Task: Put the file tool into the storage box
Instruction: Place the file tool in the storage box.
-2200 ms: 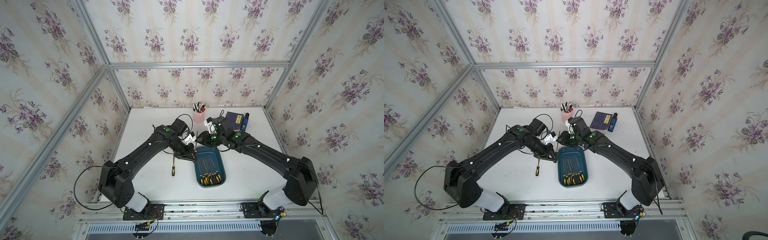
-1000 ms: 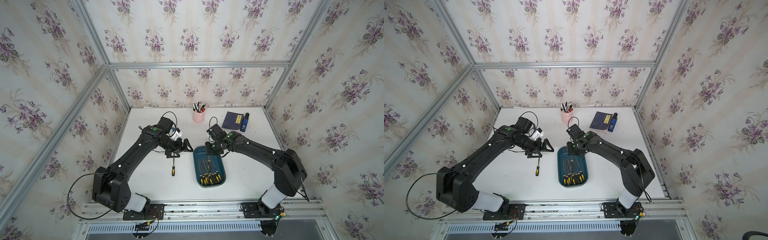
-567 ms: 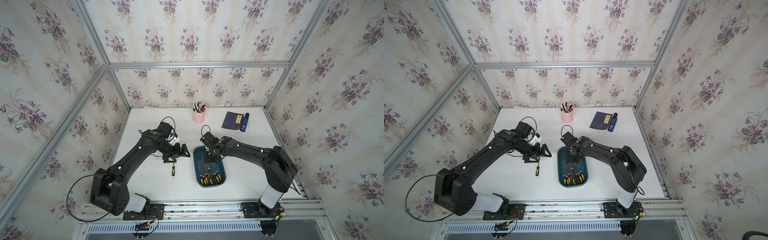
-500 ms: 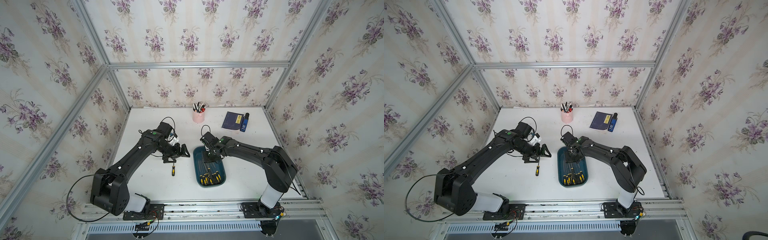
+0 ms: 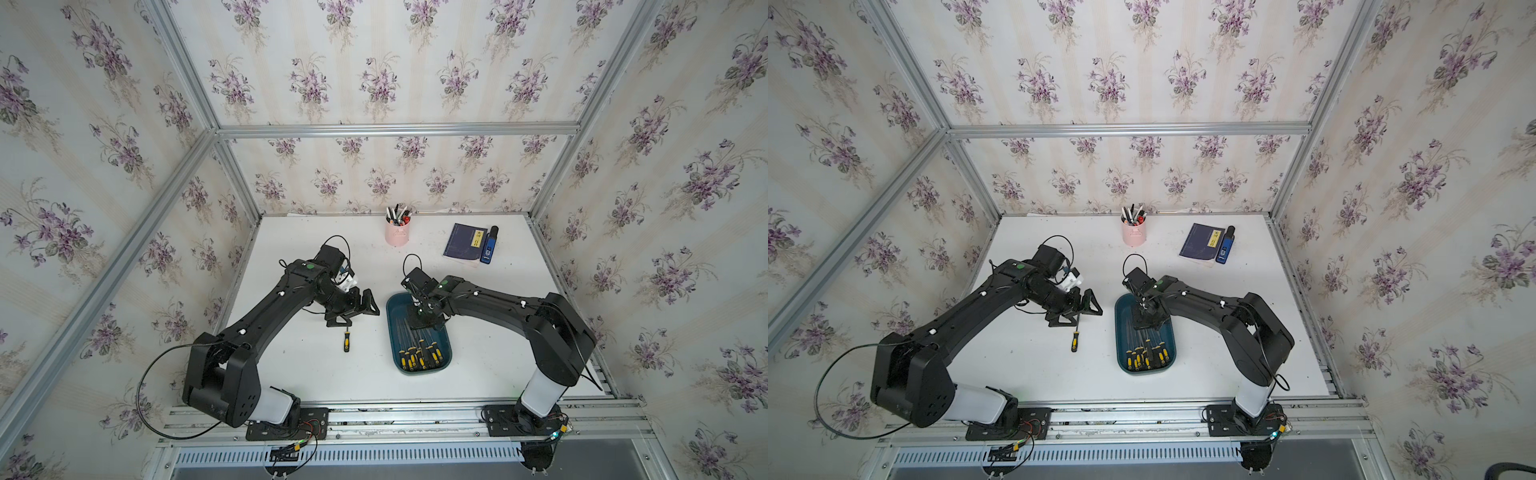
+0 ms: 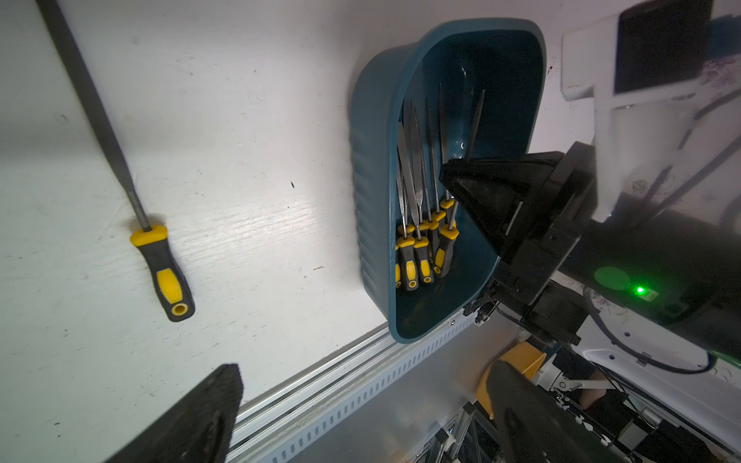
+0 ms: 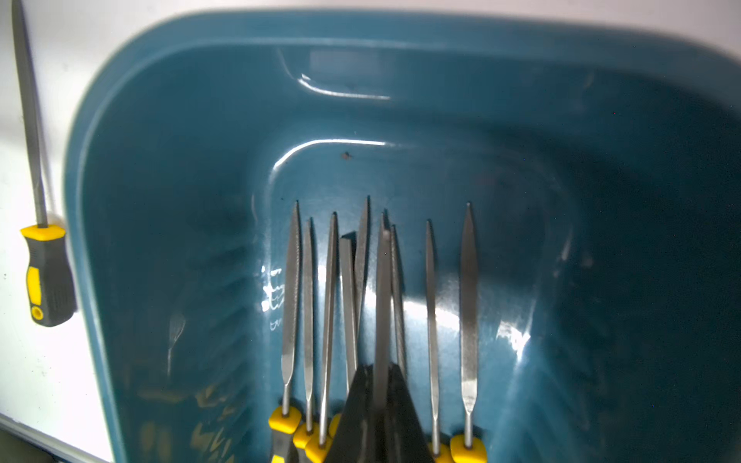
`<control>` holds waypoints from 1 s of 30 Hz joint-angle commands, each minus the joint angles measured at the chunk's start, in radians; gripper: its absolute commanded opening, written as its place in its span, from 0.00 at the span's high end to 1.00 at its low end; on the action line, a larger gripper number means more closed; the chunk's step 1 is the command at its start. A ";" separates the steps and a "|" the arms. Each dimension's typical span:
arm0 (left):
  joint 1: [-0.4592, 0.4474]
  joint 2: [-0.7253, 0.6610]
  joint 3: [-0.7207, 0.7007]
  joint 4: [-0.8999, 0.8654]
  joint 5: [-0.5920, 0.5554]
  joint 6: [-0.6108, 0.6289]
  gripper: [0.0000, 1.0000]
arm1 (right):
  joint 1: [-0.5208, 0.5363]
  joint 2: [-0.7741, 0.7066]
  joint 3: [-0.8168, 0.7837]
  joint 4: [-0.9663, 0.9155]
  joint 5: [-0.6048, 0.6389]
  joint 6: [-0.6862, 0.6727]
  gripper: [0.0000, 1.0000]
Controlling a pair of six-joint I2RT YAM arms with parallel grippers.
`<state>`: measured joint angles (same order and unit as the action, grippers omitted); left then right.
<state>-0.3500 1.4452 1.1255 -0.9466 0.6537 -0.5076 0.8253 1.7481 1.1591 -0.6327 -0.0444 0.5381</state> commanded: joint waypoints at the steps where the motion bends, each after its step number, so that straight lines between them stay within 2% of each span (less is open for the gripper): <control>1: 0.001 0.002 0.000 0.003 -0.011 0.017 0.00 | 0.001 0.004 -0.010 -0.012 0.009 -0.012 1.00; 19: 0.005 0.012 -0.033 0.020 -0.029 0.018 0.00 | 0.002 0.017 -0.068 0.020 0.002 -0.006 1.00; 30: 0.014 0.007 -0.078 0.036 -0.055 0.013 0.00 | 0.003 0.006 -0.072 0.024 0.003 -0.002 0.79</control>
<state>-0.3386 1.4567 1.0542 -0.9226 0.6163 -0.5041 0.8265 1.7626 1.0874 -0.6018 -0.0566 0.5282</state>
